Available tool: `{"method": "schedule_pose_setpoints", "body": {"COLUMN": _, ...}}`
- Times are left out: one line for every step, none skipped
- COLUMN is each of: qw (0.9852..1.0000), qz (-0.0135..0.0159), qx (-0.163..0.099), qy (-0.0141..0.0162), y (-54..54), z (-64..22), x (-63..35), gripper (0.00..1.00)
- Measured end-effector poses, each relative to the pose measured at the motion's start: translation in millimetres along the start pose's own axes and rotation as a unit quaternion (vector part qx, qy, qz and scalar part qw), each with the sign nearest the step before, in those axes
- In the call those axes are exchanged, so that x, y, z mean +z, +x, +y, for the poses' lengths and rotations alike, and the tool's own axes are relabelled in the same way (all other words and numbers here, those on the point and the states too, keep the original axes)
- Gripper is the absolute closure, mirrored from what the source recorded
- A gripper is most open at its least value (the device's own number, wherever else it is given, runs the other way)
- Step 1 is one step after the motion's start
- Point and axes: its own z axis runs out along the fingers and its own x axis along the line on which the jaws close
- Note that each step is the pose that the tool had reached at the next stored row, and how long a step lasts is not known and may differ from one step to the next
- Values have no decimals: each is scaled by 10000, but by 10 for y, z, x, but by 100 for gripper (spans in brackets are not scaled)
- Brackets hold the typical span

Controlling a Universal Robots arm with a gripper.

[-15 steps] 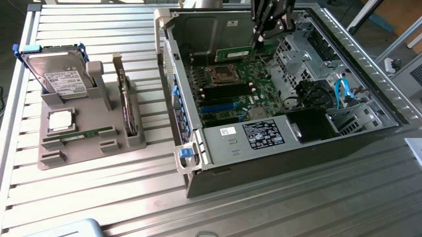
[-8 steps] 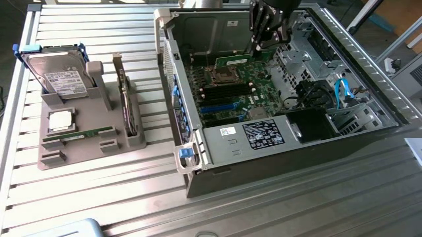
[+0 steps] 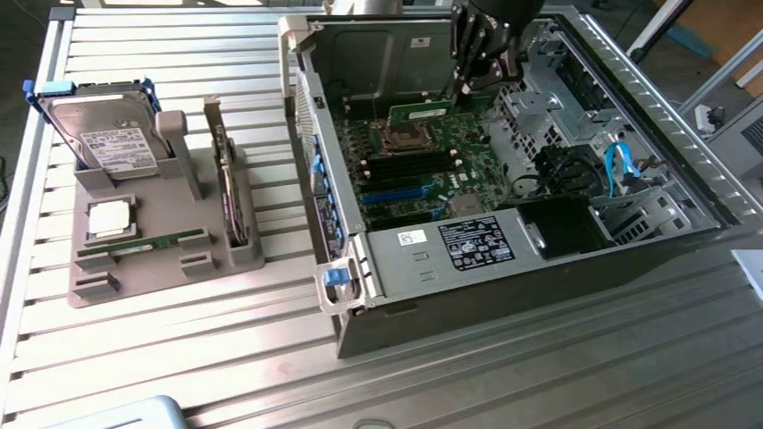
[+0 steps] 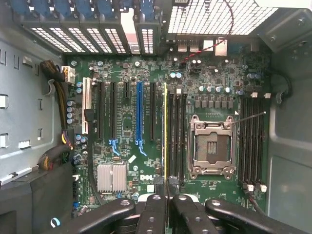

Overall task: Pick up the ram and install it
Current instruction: 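Insert the ram into the slot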

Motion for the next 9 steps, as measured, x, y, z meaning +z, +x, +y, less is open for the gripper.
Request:
{"method": "schedule_pose_setpoints", "body": {"qw": 10000, "qz": 0, "qx": -1, "qy": -9, "y": 0, "z": -7, "x": 0, "gripper": 88}}
{"method": "schedule_pose_setpoints", "body": {"qw": 10000, "qz": 0, "qx": -1, "qy": -25, "y": 0, "z": -16, "x": 0, "gripper": 88}}
{"method": "schedule_pose_setpoints", "body": {"qw": 10000, "qz": -1, "qx": 0, "qy": -55, "y": 0, "z": -31, "x": -1, "gripper": 88}}
{"method": "schedule_pose_setpoints", "body": {"qw": 10000, "qz": -1, "qx": 0, "qy": -77, "y": 1, "z": -44, "x": -1, "gripper": 88}}
{"method": "schedule_pose_setpoints", "body": {"qw": 9999, "qz": -1, "qx": 0, "qy": -103, "y": 1, "z": -63, "x": -1, "gripper": 88}}
{"method": "schedule_pose_setpoints", "body": {"qw": 9999, "qz": -2, "qx": 1, "qy": -115, "y": 1, "z": -77, "x": -1, "gripper": 88}}
{"method": "schedule_pose_setpoints", "body": {"qw": 9999, "qz": -2, "qx": 1, "qy": -117, "y": 1, "z": -80, "x": -1, "gripper": 88}}
{"method": "schedule_pose_setpoints", "body": {"qw": 9999, "qz": -2, "qx": 1, "qy": -117, "y": 1, "z": -80, "x": -1, "gripper": 88}}
{"method": "schedule_pose_setpoints", "body": {"qw": 9999, "qz": -5, "qx": 1, "qy": -117, "y": 1, "z": -81, "x": 14, "gripper": 88}}
